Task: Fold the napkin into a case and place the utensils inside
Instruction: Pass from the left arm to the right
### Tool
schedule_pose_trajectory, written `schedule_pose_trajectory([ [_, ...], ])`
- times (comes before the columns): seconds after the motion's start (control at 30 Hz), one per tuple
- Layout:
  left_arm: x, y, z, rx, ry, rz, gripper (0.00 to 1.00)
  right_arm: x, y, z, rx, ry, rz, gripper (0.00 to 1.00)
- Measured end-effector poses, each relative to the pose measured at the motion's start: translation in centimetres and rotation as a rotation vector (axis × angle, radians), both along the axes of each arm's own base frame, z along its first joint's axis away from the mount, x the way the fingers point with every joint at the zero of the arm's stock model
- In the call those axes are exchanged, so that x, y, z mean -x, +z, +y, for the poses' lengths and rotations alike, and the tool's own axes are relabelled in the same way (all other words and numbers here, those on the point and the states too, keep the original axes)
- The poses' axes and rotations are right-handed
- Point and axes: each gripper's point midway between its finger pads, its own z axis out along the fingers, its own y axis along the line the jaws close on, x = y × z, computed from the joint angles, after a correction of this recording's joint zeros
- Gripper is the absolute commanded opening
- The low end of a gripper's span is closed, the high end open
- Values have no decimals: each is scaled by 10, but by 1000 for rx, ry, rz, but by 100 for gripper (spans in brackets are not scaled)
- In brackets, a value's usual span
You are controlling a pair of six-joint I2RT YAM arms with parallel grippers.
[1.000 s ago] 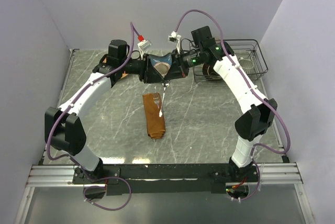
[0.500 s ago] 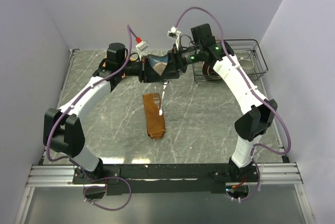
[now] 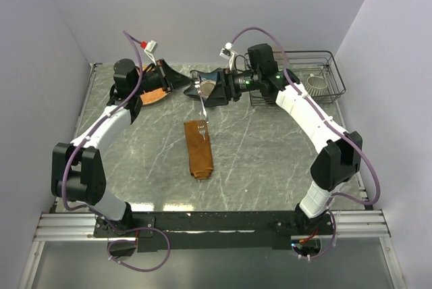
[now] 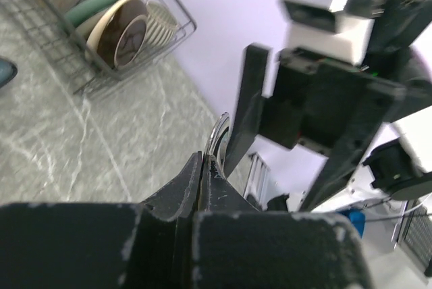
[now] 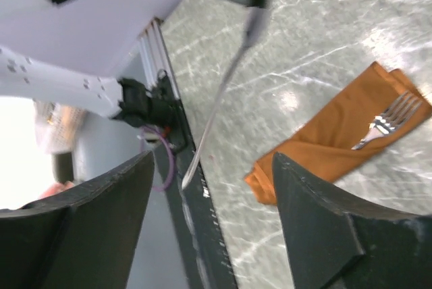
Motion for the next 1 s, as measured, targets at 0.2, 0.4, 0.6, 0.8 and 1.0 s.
schedule_pose_trajectory([
  [0.2,0,19,2,50,39,-30,1,-6,10,11,-60,-25,35,48],
  [0.4,-4,21,4,61,75,-30,1,-6,16,20,-102,-12,65,38],
  [0.6,-5,22,6,64,95,-28,2,-5,8,30,-100,1,110,0],
  [0.8,-4,24,7,52,102,-52,21,-7,1,32,-88,-18,148,0],
  [1.0,-2,13,7,-2,87,-59,22,-4,-3,30,-72,-20,167,0],
])
